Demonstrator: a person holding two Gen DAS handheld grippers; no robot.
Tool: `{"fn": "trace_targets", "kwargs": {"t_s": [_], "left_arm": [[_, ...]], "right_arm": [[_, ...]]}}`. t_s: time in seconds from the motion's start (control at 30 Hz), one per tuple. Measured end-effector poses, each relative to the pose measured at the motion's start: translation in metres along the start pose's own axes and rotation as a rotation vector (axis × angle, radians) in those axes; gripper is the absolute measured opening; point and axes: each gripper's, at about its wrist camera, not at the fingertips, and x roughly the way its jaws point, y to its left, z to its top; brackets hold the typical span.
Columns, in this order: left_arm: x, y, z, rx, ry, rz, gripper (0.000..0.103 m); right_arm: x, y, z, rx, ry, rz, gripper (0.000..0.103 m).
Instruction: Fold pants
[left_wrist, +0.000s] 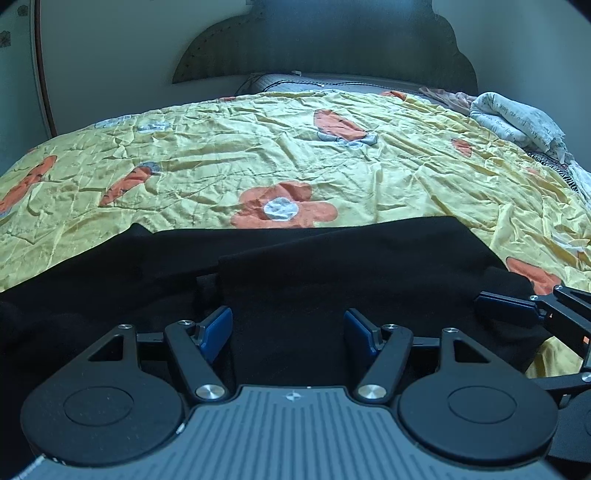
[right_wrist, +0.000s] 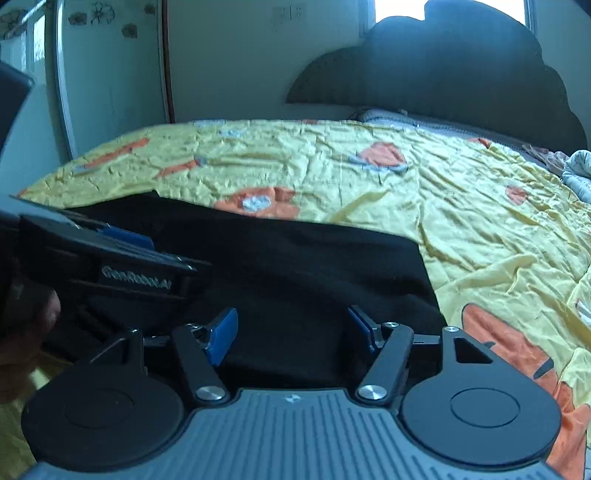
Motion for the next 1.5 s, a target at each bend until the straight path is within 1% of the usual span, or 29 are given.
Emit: {"fn": "trace_targets", "kwargs": {"t_s": [0.1, 0.2, 0.27, 0.3, 0.37, 0.43, 0.5, 0.57, 0.6, 0.7, 0.77, 0.8, 0.87, 0.9, 0.93, 0.97, 1.03, 1.1, 1.2, 1.27, 1.33, 1.37, 1.4, 1.43, 1.5], "left_arm": [[-0.003, 0.002, -0.003, 0.012, -0.002, 0.001, 0.071], [-0.008, 0.007, -0.005, 0.009, -0.009, 0.005, 0.071], [-0.011, 0.012, -0.007, -0.004, -0.015, 0.004, 0.073], [-0.011, 0.014, -0.008, -0.007, -0.010, 0.008, 0.074], [-0.009, 0.016, -0.013, 0.017, 0.007, 0.015, 0.075], [-0.017, 0.018, -0.016, 0.031, -0.010, 0.024, 0.075], [-0.030, 0.027, -0.018, 0.015, -0.028, 0.026, 0.075], [-0.045, 0.044, -0.022, -0.021, -0.057, 0.033, 0.076], [-0.052, 0.054, -0.024, -0.044, -0.067, 0.051, 0.076], [-0.068, 0.087, -0.031, -0.112, -0.087, 0.137, 0.078], [-0.072, 0.108, -0.036, -0.150, -0.079, 0.207, 0.079], [-0.070, 0.118, -0.038, -0.162, -0.066, 0.229, 0.079], [-0.063, 0.131, -0.046, -0.167, -0.003, 0.231, 0.079], [-0.063, 0.134, -0.049, -0.165, 0.006, 0.217, 0.079], [-0.068, 0.134, -0.053, -0.159, -0.010, 0.210, 0.079], [-0.075, 0.134, -0.054, -0.150, -0.021, 0.203, 0.079], [-0.089, 0.138, -0.056, -0.157, -0.048, 0.191, 0.079], [-0.106, 0.149, -0.057, -0.189, -0.098, 0.212, 0.080], [-0.129, 0.176, -0.059, -0.270, -0.146, 0.297, 0.079], [-0.143, 0.203, -0.063, -0.359, -0.156, 0.335, 0.077], [-0.155, 0.229, -0.069, -0.460, -0.158, 0.363, 0.068], [-0.159, 0.242, -0.073, -0.505, -0.155, 0.373, 0.065], [-0.163, 0.254, -0.076, -0.541, -0.149, 0.378, 0.059], [-0.164, 0.263, -0.080, -0.566, -0.136, 0.385, 0.055], [-0.165, 0.277, -0.087, -0.596, -0.105, 0.393, 0.054]], "right_arm": [[-0.001, 0.000, 0.001, 0.009, 0.004, -0.006, 0.065], [-0.008, 0.006, 0.004, 0.001, -0.019, -0.016, 0.066], [-0.010, 0.010, 0.004, -0.015, -0.025, -0.012, 0.072], [-0.007, 0.011, 0.003, -0.026, -0.014, -0.015, 0.075], [0.000, 0.012, 0.000, -0.034, 0.026, -0.025, 0.075], [-0.002, 0.012, 0.001, -0.006, 0.018, -0.029, 0.075], [-0.010, 0.018, 0.006, -0.007, -0.018, -0.031, 0.075], [-0.017, 0.030, 0.013, -0.026, -0.048, -0.016, 0.075], [-0.019, 0.038, 0.016, -0.044, -0.059, -0.005, 0.075], [-0.021, 0.067, 0.021, -0.121, -0.086, 0.038, 0.075], [-0.018, 0.085, 0.023, -0.159, -0.102, 0.085, 0.075], [-0.015, 0.092, 0.023, -0.172, -0.096, 0.107, 0.075], [-0.002, 0.105, 0.023, -0.197, -0.057, 0.112, 0.075], [0.005, 0.109, 0.022, -0.215, -0.022, 0.108, 0.075], [0.011, 0.115, 0.019, -0.239, 0.013, 0.108, 0.075], [0.011, 0.120, 0.017, -0.259, 0.016, 0.103, 0.075], [0.003, 0.131, 0.019, -0.284, -0.025, 0.105, 0.075], [-0.007, 0.144, 0.026, -0.298, -0.079, 0.150, 0.075], [-0.020, 0.173, 0.032, -0.360, -0.163, 0.232, 0.075], [-0.024, 0.200, 0.031, -0.441, -0.205, 0.286, 0.074], [-0.025, 0.231, 0.025, -0.540, -0.231, 0.330, 0.073], [-0.025, 0.246, 0.023, -0.594, -0.240, 0.351, 0.071], [-0.025, 0.259, 0.019, -0.638, -0.250, 0.370, 0.062], [-0.024, 0.274, 0.016, -0.681, -0.256, 0.392, 0.057], [-0.022, 0.296, 0.010, -0.738, -0.252, 0.422, 0.055]]}}
